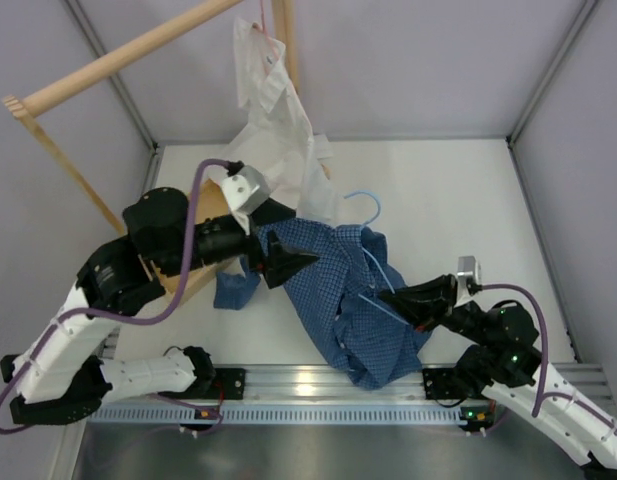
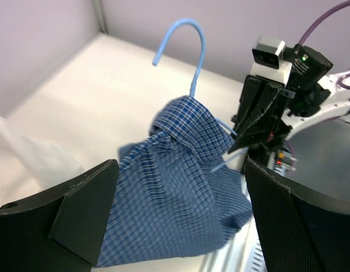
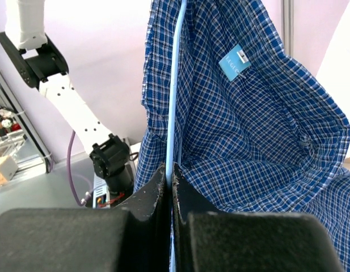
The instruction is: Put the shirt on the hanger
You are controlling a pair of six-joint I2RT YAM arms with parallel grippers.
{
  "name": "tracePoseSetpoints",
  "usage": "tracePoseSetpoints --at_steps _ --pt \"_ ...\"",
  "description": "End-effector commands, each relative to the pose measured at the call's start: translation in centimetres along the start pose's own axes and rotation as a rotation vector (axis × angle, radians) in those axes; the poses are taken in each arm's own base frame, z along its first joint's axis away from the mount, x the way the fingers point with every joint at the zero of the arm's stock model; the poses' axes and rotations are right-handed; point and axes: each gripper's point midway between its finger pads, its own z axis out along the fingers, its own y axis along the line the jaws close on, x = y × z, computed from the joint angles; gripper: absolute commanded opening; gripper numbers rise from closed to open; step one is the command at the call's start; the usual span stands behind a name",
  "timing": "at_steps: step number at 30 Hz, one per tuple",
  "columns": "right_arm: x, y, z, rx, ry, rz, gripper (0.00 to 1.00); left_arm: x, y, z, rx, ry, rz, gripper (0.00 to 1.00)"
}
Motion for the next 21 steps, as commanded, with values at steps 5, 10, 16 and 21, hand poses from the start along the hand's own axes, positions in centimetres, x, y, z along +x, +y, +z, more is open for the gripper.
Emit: tracePoseSetpoints --at_steps 5,10,16,21 --pt "-3.2 2.6 -0.6 -0.108 -0.101 -0.078 0.00 -2.6 0.0 0.7 0.064 -0.106 0.344 0.95" --pt "-3.3 3.7 -1.5 -0.145 -0.071 -0.106 0.00 -0.3 -2.8 3.6 0.280 -0.040 0.347 0.93" --pt "-3.4 4.5 -2.2 -0.169 -0.027 -0.140 0.00 0.8 -6.6 4.2 0.536 -0.012 0.295 0.88" --pt "-3.7 5.2 -2.5 -0.199 -0.017 -0.156 0.00 1.6 -7.3 4.3 0.607 0.017 0.263 0.58"
